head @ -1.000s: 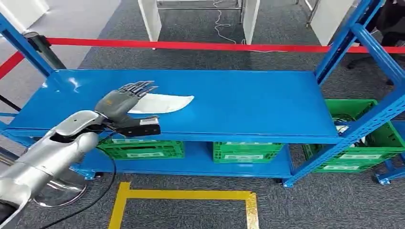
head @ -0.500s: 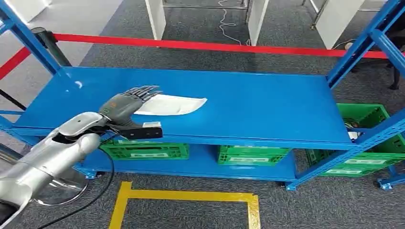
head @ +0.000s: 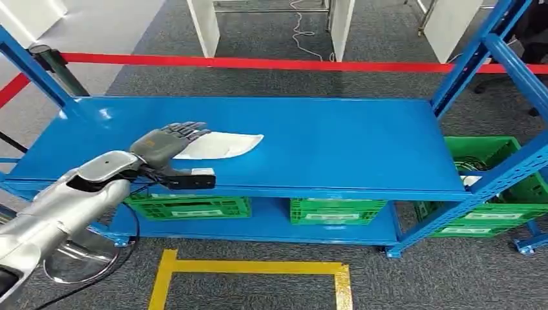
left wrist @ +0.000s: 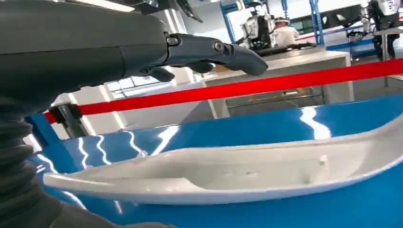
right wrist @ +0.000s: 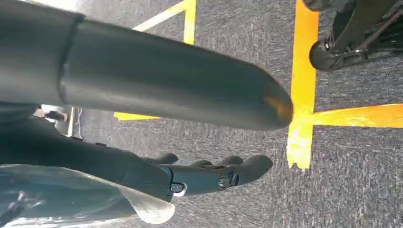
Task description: Take the parts from the cabinet and place them on the table.
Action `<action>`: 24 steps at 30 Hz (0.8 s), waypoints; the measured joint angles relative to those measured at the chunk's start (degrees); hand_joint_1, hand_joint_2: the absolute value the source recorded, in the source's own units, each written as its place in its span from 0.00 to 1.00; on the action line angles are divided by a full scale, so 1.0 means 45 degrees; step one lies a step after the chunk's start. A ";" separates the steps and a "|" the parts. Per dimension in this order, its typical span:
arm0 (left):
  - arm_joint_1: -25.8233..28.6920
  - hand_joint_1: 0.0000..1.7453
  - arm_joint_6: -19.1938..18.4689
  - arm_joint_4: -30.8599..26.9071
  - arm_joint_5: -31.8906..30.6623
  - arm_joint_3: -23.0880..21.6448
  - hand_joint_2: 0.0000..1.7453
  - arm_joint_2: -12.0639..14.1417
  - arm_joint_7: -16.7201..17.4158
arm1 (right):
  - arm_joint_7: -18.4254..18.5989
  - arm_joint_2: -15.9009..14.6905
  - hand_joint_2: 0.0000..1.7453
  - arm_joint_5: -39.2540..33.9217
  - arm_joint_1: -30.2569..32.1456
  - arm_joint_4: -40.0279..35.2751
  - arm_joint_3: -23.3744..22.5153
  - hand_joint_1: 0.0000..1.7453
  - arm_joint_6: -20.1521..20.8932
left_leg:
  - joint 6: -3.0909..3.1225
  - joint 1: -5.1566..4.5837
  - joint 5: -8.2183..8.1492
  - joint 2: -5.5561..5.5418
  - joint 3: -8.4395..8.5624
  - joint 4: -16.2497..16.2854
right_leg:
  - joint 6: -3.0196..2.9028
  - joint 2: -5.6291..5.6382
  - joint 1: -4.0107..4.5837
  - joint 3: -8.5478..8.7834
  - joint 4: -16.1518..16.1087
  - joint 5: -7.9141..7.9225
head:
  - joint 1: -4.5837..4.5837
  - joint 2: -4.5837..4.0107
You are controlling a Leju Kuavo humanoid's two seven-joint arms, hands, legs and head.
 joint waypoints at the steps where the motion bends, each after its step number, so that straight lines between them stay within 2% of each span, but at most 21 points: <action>1: -0.0090 0.00 0.0000 0.0048 0.0000 -0.0024 1.00 0.0000 0.0000 | -0.0005 0.0005 0.00 0.0000 0.0002 0.0000 -0.0010 0.00 0.0000 | 0.0055 -0.0033 0.0132 -0.0009 0.0374 -0.0761 | 0.0056 -0.0002 0.0027 0.0004 -0.0013 -0.0035 | 0.0005 0.0000; 3: -0.0226 0.00 -0.0019 0.0116 -0.0039 -0.0068 1.00 0.0000 0.0000 | -0.0010 0.0005 0.00 0.0000 -0.0029 -0.0009 -0.0014 0.00 0.0000 | 0.0124 -0.0088 -0.0071 -0.0010 0.0470 -0.1087 | 0.0180 0.0006 0.0075 -0.0105 0.0015 -0.0018 | 0.0019 0.0005; 5: -0.0219 0.00 -0.0019 0.0146 -0.0043 -0.0140 1.00 0.0000 0.0000 | -0.0010 0.0005 0.00 0.0000 -0.0019 -0.0010 -0.0019 0.00 0.0010 | 0.0176 -0.0103 -0.0061 -0.0028 0.0435 -0.1098 | 0.0343 -0.0013 0.0059 -0.0070 -0.0088 0.0028 | 0.0005 0.0005; 6: -0.0246 0.00 -0.0019 0.0150 -0.0044 -0.0180 1.00 -0.0014 0.0000 | -0.0010 -0.0005 0.00 0.0000 -0.0027 -0.0015 -0.0019 0.00 0.0015 | 0.0281 0.0036 0.0031 -0.0005 0.0523 -0.1274 | 0.0418 -0.0012 0.0044 -0.0175 -0.0036 -0.0088 | 0.0039 0.0005; 7: -0.0276 0.00 -0.0019 0.0165 -0.0044 -0.0204 1.00 0.0000 0.0000 | -0.0010 0.0000 0.00 0.0005 -0.0023 -0.0019 -0.0019 0.00 0.0019 | 0.0323 0.0020 0.0044 0.0006 0.0546 -0.1294 | 0.0431 -0.0047 0.0075 -0.0307 0.0204 -0.0306 | 0.0024 0.0005; 8: -0.0320 0.00 -0.0019 0.0199 -0.0044 -0.0223 1.00 0.0000 0.0005 | -0.0010 0.0000 0.00 0.0000 -0.0021 -0.0019 -0.0019 0.00 0.0024 | 0.0405 0.0027 0.0051 0.0016 0.0534 -0.1291 | 0.0426 -0.0045 0.0080 -0.0653 0.1025 -0.0776 | 0.0054 0.0005; 10: -0.0319 0.00 -0.0044 0.0253 -0.0073 -0.0287 1.00 -0.0024 0.0005 | -0.0010 0.0015 0.00 0.0010 -0.0023 -0.0019 -0.0029 0.00 0.0053 | 0.0436 -0.0009 0.0039 0.0016 0.0534 -0.1289 | 0.0469 -0.0045 0.0078 -0.1613 0.3035 -0.1585 | 0.0054 0.0005; 11: -0.0315 0.00 -0.0058 0.0320 -0.0078 -0.0340 1.00 -0.0034 0.0005 | -0.0015 0.0015 0.00 0.0015 -0.0023 -0.0019 -0.0044 0.00 0.0053 | 0.0440 -0.0032 0.0035 0.0015 0.0534 -0.1281 | 0.0488 -0.0048 0.0085 -0.2042 0.3835 -0.1776 | 0.0073 0.0005; 12: -0.0312 0.00 -0.0058 0.0364 -0.0087 -0.0379 1.00 -0.0034 0.0005 | -0.0019 0.0010 0.00 0.0019 -0.0021 -0.0024 -0.0083 0.00 0.0053 | 0.0442 -0.0038 0.0032 0.0014 0.0542 -0.1276 | 0.0488 -0.0049 0.0085 -0.2135 0.3890 -0.1585 | 0.0058 0.0005; 13: -0.0316 0.00 -0.0058 0.0403 -0.0102 -0.0393 1.00 -0.0029 0.0005 | -0.0019 0.0010 0.00 0.0019 -0.0020 -0.0024 -0.0097 0.00 0.0053 | 0.0439 -0.0040 0.0029 0.0010 0.0543 -0.1260 | 0.0477 -0.0048 0.0086 -0.1947 0.3393 -0.1168 | 0.0063 0.0005; 15: -0.0329 0.00 -0.0058 0.0457 -0.0156 -0.0393 1.00 -0.0029 0.0005 | -0.0043 0.0010 0.00 0.0058 -0.0021 -0.0039 -0.0116 0.00 0.0053 | 0.0392 -0.0036 -0.0011 -0.0006 0.0549 -0.1199 | 0.0402 -0.0059 0.0082 -0.0892 0.1164 0.0021 | 0.0068 0.0000; 16: -0.0335 0.00 -0.0053 0.0476 -0.0151 -0.0393 1.00 -0.0029 0.0005 | -0.0049 0.0010 0.00 0.0068 -0.0024 -0.0054 -0.0121 0.00 0.0053 | 0.0338 -0.0035 -0.0047 -0.0009 0.0534 -0.1154 | 0.0358 -0.0065 0.0085 -0.0505 0.0268 0.0219 | 0.0073 0.0005; 17: -0.0348 0.00 -0.0039 0.0515 -0.0131 -0.0393 1.00 -0.0019 0.0005 | -0.0049 0.0010 0.00 0.0087 -0.0053 -0.0058 -0.0121 0.00 0.0073 | 0.0273 -0.0152 -0.0084 -0.0023 0.0465 -0.1057 | 0.0347 -0.0050 0.0112 -0.0194 0.0020 0.0072 | 0.0068 0.0005; 20: -0.0334 0.00 0.0088 0.0704 -0.0068 -0.0422 1.00 -0.0019 0.0005 | -0.0029 0.0010 0.00 0.0185 -0.0022 -0.0063 -0.0151 0.00 0.0087 | 0.0122 -0.0095 0.0020 -0.0026 0.0460 -0.1104 | 0.0228 -0.0009 0.0160 -0.0283 0.0080 0.0116 | 0.0053 0.0005; 21: -0.0337 0.00 0.0156 0.0748 -0.0063 -0.0427 1.00 -0.0015 0.0005 | -0.0010 0.0010 0.00 0.0199 -0.0012 -0.0063 -0.0170 0.00 0.0092 | 0.0082 -0.0097 -0.0010 -0.0035 0.0456 -0.1076 | 0.0124 -0.0021 0.0095 -0.0259 0.0007 0.0179 | 0.0049 0.0005; 22: -0.0334 0.00 0.0209 0.0777 -0.0063 -0.0437 1.00 -0.0019 0.0000 | -0.0010 0.0015 0.00 0.0204 -0.0020 -0.0063 -0.0185 0.00 0.0092 | -0.0014 -0.0077 -0.0247 -0.0009 0.0363 -0.0891 | 0.0048 -0.0050 0.0055 -0.0236 -0.0027 0.0219 | 0.0044 0.0005; 23: -0.0347 0.00 0.0243 0.0811 -0.0063 -0.0452 1.00 -0.0010 -0.0015 | -0.0010 0.0010 0.00 0.0209 -0.0025 -0.0088 -0.0199 0.00 0.0087 | -0.0092 -0.0064 -0.0643 0.0004 0.0144 -0.0318 | -0.0034 -0.0054 0.0045 -0.0240 -0.0027 0.0222 | -0.0010 0.0005; 24: -0.0336 0.00 0.0262 0.0860 -0.0063 -0.0476 1.00 -0.0010 -0.0015 | -0.0010 0.0010 0.00 0.0209 -0.0026 -0.0112 -0.0199 0.00 0.0087 | -0.0158 -0.0023 -0.1144 0.0008 -0.0236 0.0625 | -0.0056 -0.0052 0.0046 -0.0239 -0.0027 0.0225 | 0.0015 0.0005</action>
